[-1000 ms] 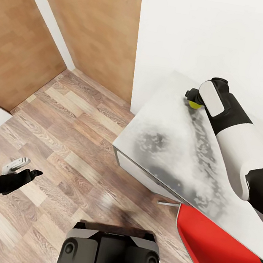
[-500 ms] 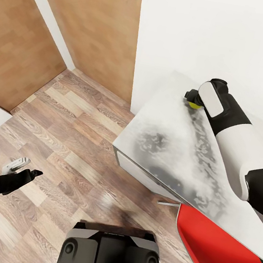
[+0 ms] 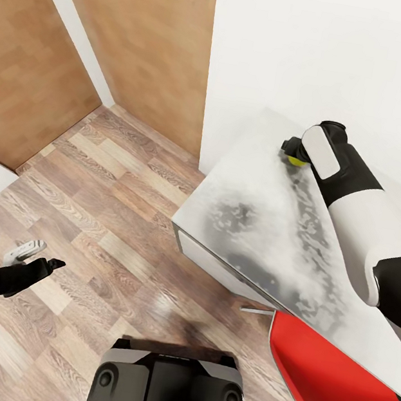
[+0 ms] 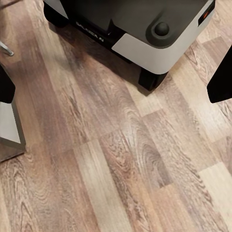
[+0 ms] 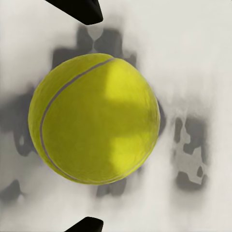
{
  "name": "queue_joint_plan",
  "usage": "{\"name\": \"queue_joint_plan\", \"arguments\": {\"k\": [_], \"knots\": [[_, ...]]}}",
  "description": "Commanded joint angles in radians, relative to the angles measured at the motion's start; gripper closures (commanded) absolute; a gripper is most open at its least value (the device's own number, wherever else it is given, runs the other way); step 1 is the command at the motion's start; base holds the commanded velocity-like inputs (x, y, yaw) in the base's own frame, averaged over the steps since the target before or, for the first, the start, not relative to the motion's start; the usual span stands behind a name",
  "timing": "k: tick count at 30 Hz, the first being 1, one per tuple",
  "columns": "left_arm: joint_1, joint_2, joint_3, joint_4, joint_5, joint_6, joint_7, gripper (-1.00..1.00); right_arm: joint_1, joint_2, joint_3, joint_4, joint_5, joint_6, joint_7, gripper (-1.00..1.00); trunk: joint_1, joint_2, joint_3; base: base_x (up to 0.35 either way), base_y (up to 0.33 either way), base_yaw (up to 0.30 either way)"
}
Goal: Put all the toys in the child's room - the three board games (two on the bed and one on the table), the two jigsaw puzzles on the table, and the tennis ball on the table - inside the toy box on the table in the child's room.
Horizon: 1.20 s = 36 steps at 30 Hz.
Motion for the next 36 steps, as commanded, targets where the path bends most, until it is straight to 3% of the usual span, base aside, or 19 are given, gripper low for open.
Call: {"name": "queue_joint_plan", "arguments": {"k": [1,26,27,36], "knots": [[-0.001,0.000,0.000,-0.001,0.011,0.003,0.010,-1.00,-0.002,-0.002,0.008,-0.001,-0.009,0.002,-0.008,-1.00,0.001,-0.002,-0.001,0.000,0.000,0.000],[0.000,-0.001,-0.001,-0.001,0.011,0.003,0.010,-1.00,-0.002,-0.003,0.007,-0.001,-0.009,0.002,-0.008,-1.00,0.001,-0.002,-0.001,0.000,0.000,0.000],[0.000,-0.001,-0.001,-0.001,0.011,0.003,0.010,-1.00,-0.002,-0.002,0.007,-0.001,-0.009,0.001,-0.008,1.00,0.001,-0.002,-0.001,0.000,0.000,0.000],[-0.001,-0.001,-0.001,-0.001,0.011,0.003,0.010,-1.00,0.001,0.001,0.007,-0.001,-0.008,0.001,-0.008,1.00,0.001,-0.002,-0.001,0.000,0.000,0.000]]}}
